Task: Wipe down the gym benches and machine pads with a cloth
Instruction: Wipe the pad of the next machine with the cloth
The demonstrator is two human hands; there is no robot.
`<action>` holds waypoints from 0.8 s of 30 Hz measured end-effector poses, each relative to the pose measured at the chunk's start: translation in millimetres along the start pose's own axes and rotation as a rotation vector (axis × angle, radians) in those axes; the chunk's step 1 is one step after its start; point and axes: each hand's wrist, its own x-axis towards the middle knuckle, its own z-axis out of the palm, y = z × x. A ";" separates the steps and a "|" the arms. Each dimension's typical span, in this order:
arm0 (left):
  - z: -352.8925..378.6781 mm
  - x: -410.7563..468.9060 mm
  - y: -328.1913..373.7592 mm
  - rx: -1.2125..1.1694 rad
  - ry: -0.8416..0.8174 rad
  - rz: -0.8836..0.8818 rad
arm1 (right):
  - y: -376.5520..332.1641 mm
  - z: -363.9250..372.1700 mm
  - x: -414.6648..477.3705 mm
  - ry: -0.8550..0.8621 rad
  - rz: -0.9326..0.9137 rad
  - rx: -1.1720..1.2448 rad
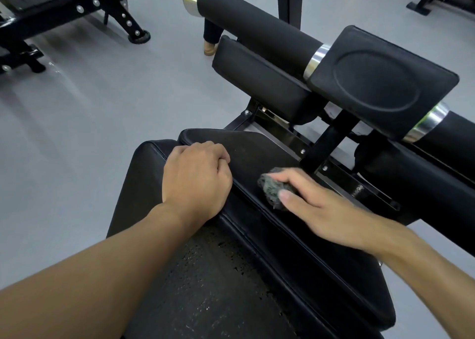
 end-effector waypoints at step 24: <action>7.2 4.6 -8.7 0.032 -0.031 0.052 | 6.4 -3.1 14.4 0.083 0.029 -0.251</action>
